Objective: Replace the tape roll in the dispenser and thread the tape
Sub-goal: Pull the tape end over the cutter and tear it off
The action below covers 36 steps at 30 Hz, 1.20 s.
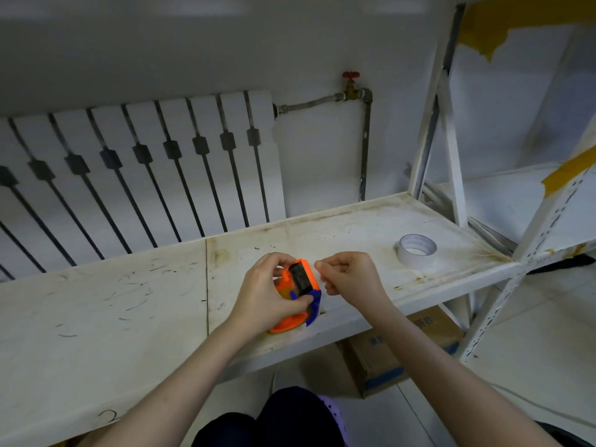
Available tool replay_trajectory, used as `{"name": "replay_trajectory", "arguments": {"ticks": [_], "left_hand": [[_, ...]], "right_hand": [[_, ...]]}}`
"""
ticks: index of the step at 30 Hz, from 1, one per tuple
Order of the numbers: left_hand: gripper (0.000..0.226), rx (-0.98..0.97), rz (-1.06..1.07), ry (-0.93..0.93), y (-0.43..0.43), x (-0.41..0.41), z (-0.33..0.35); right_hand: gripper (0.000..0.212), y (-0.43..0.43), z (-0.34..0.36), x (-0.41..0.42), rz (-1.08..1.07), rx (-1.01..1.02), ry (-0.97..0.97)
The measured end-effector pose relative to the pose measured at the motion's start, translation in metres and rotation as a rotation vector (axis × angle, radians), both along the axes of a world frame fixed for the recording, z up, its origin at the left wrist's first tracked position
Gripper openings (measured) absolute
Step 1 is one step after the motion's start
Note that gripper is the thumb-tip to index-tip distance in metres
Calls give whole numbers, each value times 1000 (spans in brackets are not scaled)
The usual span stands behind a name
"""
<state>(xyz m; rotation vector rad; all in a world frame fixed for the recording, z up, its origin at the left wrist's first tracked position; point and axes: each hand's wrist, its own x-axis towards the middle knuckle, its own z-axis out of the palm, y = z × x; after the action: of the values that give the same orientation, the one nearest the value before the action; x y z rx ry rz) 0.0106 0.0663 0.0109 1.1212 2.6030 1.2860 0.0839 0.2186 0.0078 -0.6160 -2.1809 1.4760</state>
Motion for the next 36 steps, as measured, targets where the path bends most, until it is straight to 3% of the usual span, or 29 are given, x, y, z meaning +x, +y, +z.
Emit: {"name": "replay_trajectory", "arguments": {"ticks": [20, 31, 36], "left_hand": [[60, 54, 2, -51, -7, -2, -4], [60, 56, 11, -51, -5, -1, -2], [59, 42, 7, -53, -5, -3, -2]], "right_hand": [[19, -19, -21, -10, 6, 74, 39], [31, -19, -21, -13, -79, 148, -34], [40, -14, -28, -17, -17, -75, -73]]}}
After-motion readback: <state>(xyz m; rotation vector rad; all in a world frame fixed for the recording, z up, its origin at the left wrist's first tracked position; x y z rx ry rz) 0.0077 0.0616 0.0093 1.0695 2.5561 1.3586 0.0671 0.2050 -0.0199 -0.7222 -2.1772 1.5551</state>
